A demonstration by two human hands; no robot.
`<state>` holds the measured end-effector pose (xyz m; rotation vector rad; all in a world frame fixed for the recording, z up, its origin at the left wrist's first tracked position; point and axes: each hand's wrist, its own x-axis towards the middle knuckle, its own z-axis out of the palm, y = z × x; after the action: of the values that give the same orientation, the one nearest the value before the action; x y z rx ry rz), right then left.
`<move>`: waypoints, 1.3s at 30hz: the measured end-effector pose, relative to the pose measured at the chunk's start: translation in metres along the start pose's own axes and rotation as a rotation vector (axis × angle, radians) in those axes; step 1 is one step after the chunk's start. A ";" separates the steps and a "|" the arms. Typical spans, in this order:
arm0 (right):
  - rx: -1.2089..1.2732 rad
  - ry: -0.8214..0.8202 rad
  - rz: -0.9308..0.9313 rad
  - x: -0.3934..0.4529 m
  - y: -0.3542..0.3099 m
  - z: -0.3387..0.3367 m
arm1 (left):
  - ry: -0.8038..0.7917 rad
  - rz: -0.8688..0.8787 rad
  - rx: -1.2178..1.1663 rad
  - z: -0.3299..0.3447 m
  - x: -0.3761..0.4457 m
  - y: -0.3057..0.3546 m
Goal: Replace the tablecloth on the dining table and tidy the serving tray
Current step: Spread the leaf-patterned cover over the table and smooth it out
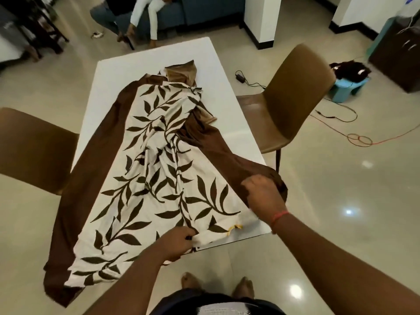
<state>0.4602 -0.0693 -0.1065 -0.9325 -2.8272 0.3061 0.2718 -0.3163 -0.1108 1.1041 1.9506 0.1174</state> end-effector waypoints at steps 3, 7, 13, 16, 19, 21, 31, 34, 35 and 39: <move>-0.055 -0.259 -0.163 -0.033 -0.029 0.026 | -0.160 -0.003 -0.013 0.005 -0.006 0.010; -0.041 -0.464 -0.076 -0.060 -0.031 0.030 | -0.372 0.000 0.068 0.011 -0.008 0.028; -0.008 -0.826 0.026 -0.074 -0.025 0.010 | -0.562 -0.130 -0.019 0.021 -0.004 0.049; 0.028 -0.788 0.048 -0.059 -0.018 0.002 | -0.349 -0.141 -0.138 0.023 0.002 0.044; 0.071 -0.516 0.158 -0.046 -0.012 -0.002 | 0.049 -0.064 -0.012 0.020 0.011 0.038; 0.017 -0.448 0.154 -0.043 -0.007 0.002 | 0.225 -0.037 0.070 0.018 0.016 0.036; -0.102 -0.321 0.155 -0.027 -0.042 0.016 | 0.420 -0.014 0.149 0.016 0.002 0.000; -0.092 -0.323 0.101 -0.021 -0.073 0.025 | 0.426 -0.087 0.161 0.011 -0.011 -0.023; -0.088 -0.321 0.087 -0.018 -0.085 0.027 | 0.428 -0.117 0.166 0.010 -0.016 -0.033; -0.083 -0.361 -0.049 -0.004 -0.143 0.036 | 0.428 -0.205 0.180 0.002 -0.038 -0.077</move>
<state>0.3744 -0.1893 -0.1080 -0.9010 -3.2079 0.3898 0.2312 -0.3912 -0.1233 1.0466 2.4867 0.0711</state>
